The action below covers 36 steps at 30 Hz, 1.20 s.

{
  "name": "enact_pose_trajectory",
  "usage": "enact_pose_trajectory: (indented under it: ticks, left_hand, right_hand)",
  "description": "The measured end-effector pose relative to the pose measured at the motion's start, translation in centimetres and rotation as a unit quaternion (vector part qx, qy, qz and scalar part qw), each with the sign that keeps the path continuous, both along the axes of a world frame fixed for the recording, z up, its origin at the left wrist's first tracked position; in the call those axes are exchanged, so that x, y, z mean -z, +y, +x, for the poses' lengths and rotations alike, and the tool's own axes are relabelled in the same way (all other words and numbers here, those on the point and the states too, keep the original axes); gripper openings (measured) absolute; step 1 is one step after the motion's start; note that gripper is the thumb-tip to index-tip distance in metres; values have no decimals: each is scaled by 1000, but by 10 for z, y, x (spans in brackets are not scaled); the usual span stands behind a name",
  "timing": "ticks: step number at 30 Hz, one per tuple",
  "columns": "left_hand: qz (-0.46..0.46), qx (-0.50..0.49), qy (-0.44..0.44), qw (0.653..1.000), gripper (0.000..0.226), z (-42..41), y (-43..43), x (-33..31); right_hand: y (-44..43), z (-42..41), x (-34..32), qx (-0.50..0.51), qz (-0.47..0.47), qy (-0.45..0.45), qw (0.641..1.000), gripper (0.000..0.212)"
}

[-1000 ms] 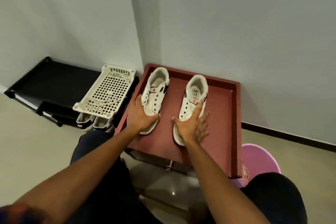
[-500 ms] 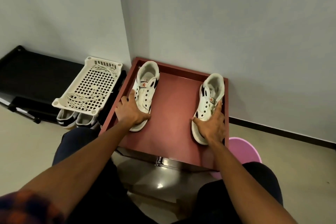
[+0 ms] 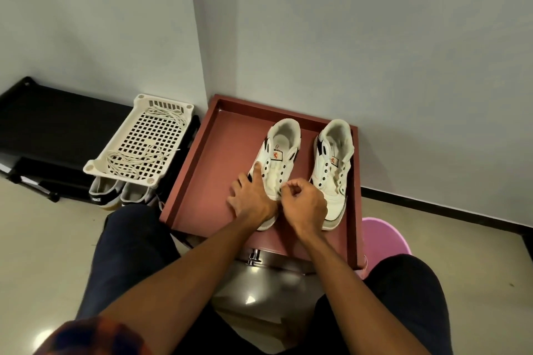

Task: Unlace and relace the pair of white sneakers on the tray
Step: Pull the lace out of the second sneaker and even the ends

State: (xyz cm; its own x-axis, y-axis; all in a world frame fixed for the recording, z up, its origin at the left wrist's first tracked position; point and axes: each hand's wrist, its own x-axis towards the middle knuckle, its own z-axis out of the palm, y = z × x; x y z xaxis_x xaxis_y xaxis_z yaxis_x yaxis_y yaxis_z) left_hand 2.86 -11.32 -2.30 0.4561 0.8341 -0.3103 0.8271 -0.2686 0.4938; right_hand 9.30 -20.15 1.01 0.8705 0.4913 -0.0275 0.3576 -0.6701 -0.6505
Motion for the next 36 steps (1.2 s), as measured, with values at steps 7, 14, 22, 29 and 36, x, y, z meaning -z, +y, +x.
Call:
enact_pose_trajectory:
  ticks: [7,14,22,29,36]
  left_hand:
    - [-64,9,-174,983,68,-71,75,-18]
    - [51,-223,-242,943,16,-194,164,-15]
    - [-93,-375,-280,879,18,-248,196,19]
    - [-137,-376,-305,864,23,-257,205,30]
    - [-132,-382,-315,859,14,-263,204,20]
  right_hand:
    - [65,-11,-15,-183,50,-14,982,6]
    - [206,-74,-16,-444,-35,-25,895,21]
    - [314,-152,27,-506,-152,-63,847,63]
    - [325,-171,62,-476,-142,-98,863,45]
    - [328,-165,45,-436,-126,-30,890,13]
